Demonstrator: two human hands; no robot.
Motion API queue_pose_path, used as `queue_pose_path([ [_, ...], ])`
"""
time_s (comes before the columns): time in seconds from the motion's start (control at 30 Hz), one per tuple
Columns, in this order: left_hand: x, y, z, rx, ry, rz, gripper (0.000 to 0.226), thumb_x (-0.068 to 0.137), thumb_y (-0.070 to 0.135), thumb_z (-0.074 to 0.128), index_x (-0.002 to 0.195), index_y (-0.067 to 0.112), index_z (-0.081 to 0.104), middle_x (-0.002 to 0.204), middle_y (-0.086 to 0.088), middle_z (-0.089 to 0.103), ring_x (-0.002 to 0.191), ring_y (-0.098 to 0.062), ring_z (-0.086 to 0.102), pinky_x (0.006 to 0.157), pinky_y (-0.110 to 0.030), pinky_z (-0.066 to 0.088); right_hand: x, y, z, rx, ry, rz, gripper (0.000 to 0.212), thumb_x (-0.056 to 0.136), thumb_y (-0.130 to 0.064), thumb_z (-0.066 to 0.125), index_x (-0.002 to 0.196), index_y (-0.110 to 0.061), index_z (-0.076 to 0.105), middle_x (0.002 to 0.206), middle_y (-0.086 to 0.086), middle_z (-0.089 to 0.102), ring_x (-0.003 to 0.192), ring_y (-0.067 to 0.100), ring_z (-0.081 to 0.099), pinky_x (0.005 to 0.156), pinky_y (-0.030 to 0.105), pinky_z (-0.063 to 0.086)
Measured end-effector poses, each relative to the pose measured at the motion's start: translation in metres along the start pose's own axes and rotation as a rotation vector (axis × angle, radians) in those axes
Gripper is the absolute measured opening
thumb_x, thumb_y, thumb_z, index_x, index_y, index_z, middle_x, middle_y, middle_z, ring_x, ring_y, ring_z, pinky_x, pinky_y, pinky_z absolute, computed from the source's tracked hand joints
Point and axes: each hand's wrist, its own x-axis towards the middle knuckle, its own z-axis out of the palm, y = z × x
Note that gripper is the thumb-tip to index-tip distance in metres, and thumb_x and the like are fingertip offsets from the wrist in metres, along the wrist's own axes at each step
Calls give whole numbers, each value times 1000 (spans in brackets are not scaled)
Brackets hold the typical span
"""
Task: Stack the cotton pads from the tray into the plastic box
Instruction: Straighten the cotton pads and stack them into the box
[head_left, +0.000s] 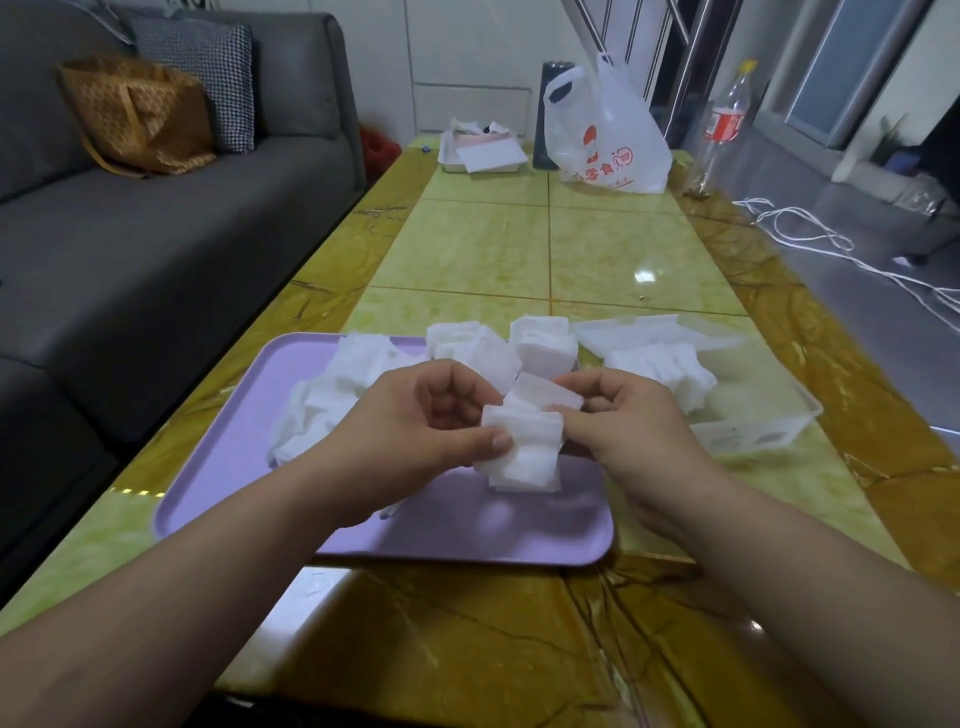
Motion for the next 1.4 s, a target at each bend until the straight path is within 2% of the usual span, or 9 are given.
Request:
queue_pose_path([
  [0.13,1,-2,-2,-10,16,12,21,79,-4,82,95,-1,70,82,-14,76,73,-17,70,65,-26,58,-2,0,3,54,-59,4,9,91,-1,72,99,-3,77,91,15,79,91,29,77,79,38,65],
  [0.3,5,-9,-1,38,60,13,15,81,2,83,90,1,71,78,-8,76,68,-15,64,61,-30,53,-6,-1,9,-11,-128,-39,10,94,-4,69,98,-6,78,87,11,80,84,22,77,77,34,64],
  [0.63,6,-13,3,79,125,8,11,83,7,82,89,5,73,84,-11,77,71,-16,68,64,-35,57,-8,-3,8,-82,-185,-41,18,99,-9,62,103,-8,79,97,13,79,95,28,76,83,40,63],
  [0.77,7,-14,7,82,154,16,12,85,13,83,89,7,73,81,-8,77,70,-14,70,65,-33,61,-12,-5,9,-107,-215,-90,14,90,-20,76,101,-13,81,94,11,80,94,28,76,82,40,61],
  [0.87,8,-14,9,77,147,22,4,90,12,77,93,12,75,85,-5,78,74,-16,72,65,-28,59,-11,2,10,-128,-129,-77,9,90,-11,76,97,-14,79,87,12,79,90,30,77,87,49,62],
  [1.03,7,-18,4,128,14,-101,42,76,10,64,112,28,72,109,7,77,99,-24,74,89,-43,61,-6,3,9,-68,-71,8,7,97,-10,67,98,-11,73,87,10,79,80,20,74,91,56,59],
  [1.17,5,-16,7,-10,-112,-84,41,80,4,69,118,19,71,112,-9,76,85,-30,67,76,-43,54,-7,2,10,-13,-103,24,7,100,-10,63,99,-10,70,85,9,78,77,20,73,79,49,62],
  [1.27,6,-18,7,15,-67,-82,24,89,5,75,113,12,73,106,-15,76,81,-23,69,71,-32,56,-8,2,10,-15,-135,23,7,100,-11,63,100,-11,70,83,5,78,75,17,73,67,36,61],
  [1.4,6,-18,4,-10,-70,-104,24,87,2,78,110,6,72,95,-21,76,74,-21,71,65,-27,58,-6,2,10,-3,-103,20,8,99,-13,64,101,-12,72,93,8,78,83,19,73,71,35,60],
])
